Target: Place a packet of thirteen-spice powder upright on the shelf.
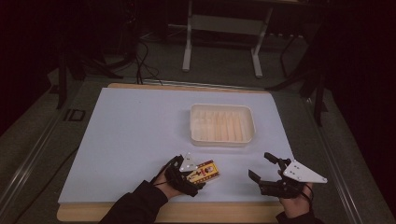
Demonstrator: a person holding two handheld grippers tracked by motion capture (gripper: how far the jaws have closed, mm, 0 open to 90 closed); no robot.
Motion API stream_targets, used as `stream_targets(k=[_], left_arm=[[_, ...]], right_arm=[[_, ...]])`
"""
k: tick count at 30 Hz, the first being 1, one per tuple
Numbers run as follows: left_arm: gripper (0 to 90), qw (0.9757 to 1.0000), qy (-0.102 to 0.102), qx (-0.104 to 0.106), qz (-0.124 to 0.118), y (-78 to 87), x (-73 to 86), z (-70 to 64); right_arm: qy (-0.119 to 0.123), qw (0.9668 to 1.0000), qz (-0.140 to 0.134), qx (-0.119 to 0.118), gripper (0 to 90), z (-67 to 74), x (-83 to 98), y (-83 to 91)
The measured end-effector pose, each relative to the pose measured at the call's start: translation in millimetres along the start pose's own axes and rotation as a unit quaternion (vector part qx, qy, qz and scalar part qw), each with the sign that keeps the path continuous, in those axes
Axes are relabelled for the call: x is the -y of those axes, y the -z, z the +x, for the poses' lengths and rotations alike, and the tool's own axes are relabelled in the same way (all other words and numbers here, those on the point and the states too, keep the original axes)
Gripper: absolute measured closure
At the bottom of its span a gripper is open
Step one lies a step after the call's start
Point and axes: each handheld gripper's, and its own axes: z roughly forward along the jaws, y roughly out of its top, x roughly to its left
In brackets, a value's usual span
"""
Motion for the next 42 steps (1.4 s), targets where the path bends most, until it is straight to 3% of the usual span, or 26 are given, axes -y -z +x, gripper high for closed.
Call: stream_targets(k=[2,14,19,24,30,35,42], left_arm=[[15.6,1.0,0.001,0.007,0.004,-1.3,0.3,0.3],[17.4,0.9994,0.007,0.004,0.032,-8.0,-2.7,-1.1],[25.7,0.999,0.008,-0.008,0.043,-8.8,-4.4,-1.4],[29.1,0.9987,0.015,0.002,0.048,-8.1,-5.5,1.7],[32.6,0.9985,0.009,0.002,0.054,-6.0,-5.8,0.0],[33.0,0.9995,0.01,-0.008,0.028,1.2,-9.8,-5.0],[33.1,0.9998,0.011,-0.008,-0.016,16.3,-15.4,-8.9]], right_arm=[[-0.001,1.0,0.0,-0.001,13.7,0.0,0.0,0.0],[-0.003,1.0,0.003,-0.005,13.8,0.0,0.5,-0.6],[-0.003,1.0,0.002,-0.004,13.8,0.1,0.4,-0.6],[-0.003,1.0,0.004,-0.005,13.8,0.3,0.6,-0.7],[-0.002,1.0,0.005,-0.006,13.8,0.4,0.7,-1.0],[0.0,1.0,0.005,-0.006,13.8,0.3,0.6,-1.1],[0.0,1.0,0.006,-0.005,13.8,1.2,0.4,-1.3]])
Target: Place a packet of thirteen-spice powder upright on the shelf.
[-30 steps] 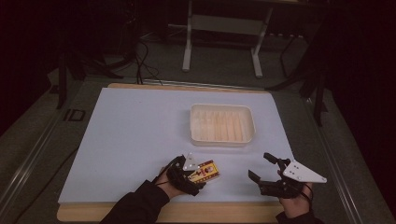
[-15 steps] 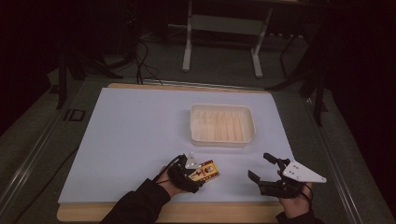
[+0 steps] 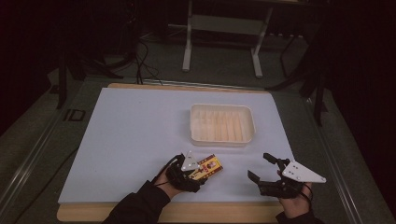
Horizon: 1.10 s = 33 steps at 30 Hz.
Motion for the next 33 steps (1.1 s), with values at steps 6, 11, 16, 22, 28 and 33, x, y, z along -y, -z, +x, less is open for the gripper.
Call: stream_targets(k=[6,11,16,22,28,33], left_arm=[[33.2,0.9997,0.001,0.004,-0.025,8.9,-0.1,-2.2],[33.2,0.9988,-0.003,-0.006,-0.049,16.4,-1.3,-4.4],[33.2,0.9971,-0.002,-0.022,-0.072,23.4,-1.2,-6.1],[33.2,0.9959,0.013,-0.026,-0.086,32.1,-0.7,-8.5],[33.2,0.9934,0.019,-0.029,-0.11,40.1,-0.4,-10.9],[33.2,0.9888,0.029,-0.052,-0.137,46.8,1.6,-11.8]], right_arm=[[0.002,1.0,0.0,0.001,13.8,0.7,-0.4,0.0],[0.002,1.0,0.0,0.003,13.8,1.1,-0.6,0.2],[-0.001,1.0,0.004,0.006,14.2,3.3,-1.0,-0.7],[0.007,0.9999,0.001,0.014,14.2,7.5,-2.9,-1.2],[-0.008,0.9999,0.006,0.009,14.2,9.0,-4.8,-2.5],[-0.006,0.9997,0.022,0.007,16.3,10.5,-6.4,-4.2]])
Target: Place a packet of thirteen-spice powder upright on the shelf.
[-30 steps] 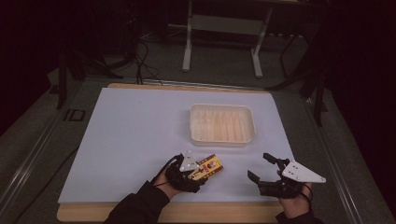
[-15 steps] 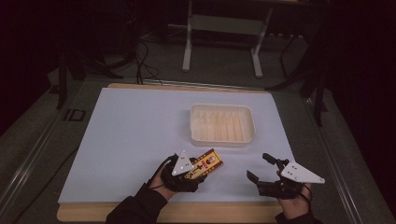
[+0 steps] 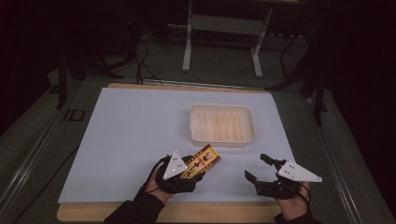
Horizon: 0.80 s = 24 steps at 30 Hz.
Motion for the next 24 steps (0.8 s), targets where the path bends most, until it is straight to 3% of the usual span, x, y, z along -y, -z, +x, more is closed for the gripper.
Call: stream_targets(k=[2,6,8,11,14,18,24], left_arm=[[33.2,0.9999,0.003,-0.009,-0.008,1.9,0.7,0.5],[33.2,0.9998,0.011,-0.007,-0.015,3.6,2.4,2.3],[33.2,0.9997,0.013,0.008,-0.018,2.8,4.3,3.0],[33.2,0.9996,0.016,0.011,-0.019,1.1,7.0,2.5],[33.2,0.9995,0.016,0.005,-0.028,0.5,8.5,1.9],[33.2,0.9983,0.023,0.003,-0.054,1.6,7.9,1.6],[33.2,0.9967,0.019,0.0,-0.08,3.5,8.5,2.8]], right_arm=[[-0.001,1.0,-0.001,-0.006,16.3,1.2,-1.0,-0.2],[0.001,1.0,-0.006,-0.008,16.2,3.6,-5.2,0.6],[0.016,0.9999,-0.003,-0.002,15.4,5.1,-9.7,1.1],[0.032,0.9994,-0.016,-0.001,14.8,8.6,-14.7,2.7],[0.028,0.9994,-0.018,-0.007,14.3,13.1,-19.8,4.0],[0.002,0.9995,-0.018,-0.024,13.8,19.2,-26.2,5.7],[0.01,0.9989,-0.033,-0.031,13.3,29.3,-41.5,5.3]])
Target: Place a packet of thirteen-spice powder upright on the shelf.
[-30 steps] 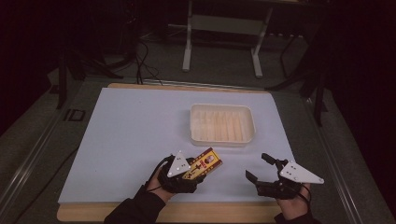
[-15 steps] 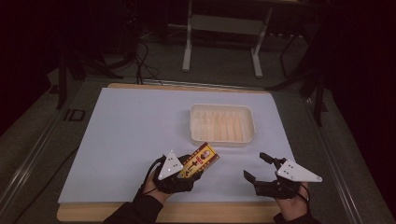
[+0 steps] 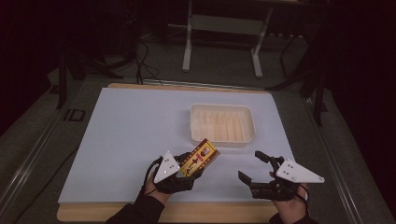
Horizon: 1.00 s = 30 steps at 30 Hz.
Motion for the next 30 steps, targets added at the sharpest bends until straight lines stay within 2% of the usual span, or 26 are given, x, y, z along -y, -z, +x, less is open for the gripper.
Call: stream_targets(k=[3,7,10,14,20,22,24,26,28,30], left_arm=[[33.3,1.0,0.001,0.005,-0.009,-1.4,1.4,0.0],[33.3,0.9997,-0.013,-0.004,-0.022,-3.0,1.7,-3.5],[33.3,0.9995,-0.017,-0.003,-0.026,-3.3,1.3,-4.6],[33.3,0.9988,-0.019,-0.001,-0.045,-2.4,2.7,-5.1],[33.3,0.9973,-0.004,0.001,-0.073,-1.2,3.1,-4.7],[33.3,0.9965,0.0,0.007,-0.083,-0.9,3.2,-4.7],[33.3,0.9953,-0.006,0.004,-0.097,0.0,3.8,-6.3],[33.3,0.9943,-0.005,0.009,-0.106,0.0,3.9,-7.1],[33.3,0.9938,-0.013,0.003,-0.11,0.0,4.0,-8.8],[33.3,0.9937,-0.013,0.003,-0.111,-0.2,4.1,-8.9]], right_arm=[[-0.02,0.9997,-0.005,-0.009,13.2,0.7,-8.6,-6.0],[-0.027,0.9995,-0.015,-0.006,11.4,4.6,-19.2,-16.1],[-0.061,0.9978,-0.022,-0.011,12.1,8.3,-25.3,-23.0],[-0.087,0.9955,-0.035,-0.007,13.6,12.6,-30.2,-30.1],[-0.108,0.9936,-0.031,-0.016,21.0,19.3,-34.0,-41.3],[-0.123,0.9918,-0.03,-0.021,22.6,20.6,-33.7,-47.0],[-0.133,0.9904,-0.027,-0.024,23.7,22.3,-32.9,-53.3],[-0.145,0.9888,-0.023,-0.029,25.0,23.9,-31.7,-60.1],[-0.156,0.987,-0.022,-0.033,27.4,25.0,-30.9,-65.0],[-0.161,0.9861,-0.021,-0.033,28.1,25.6,-30.7,-68.4]])
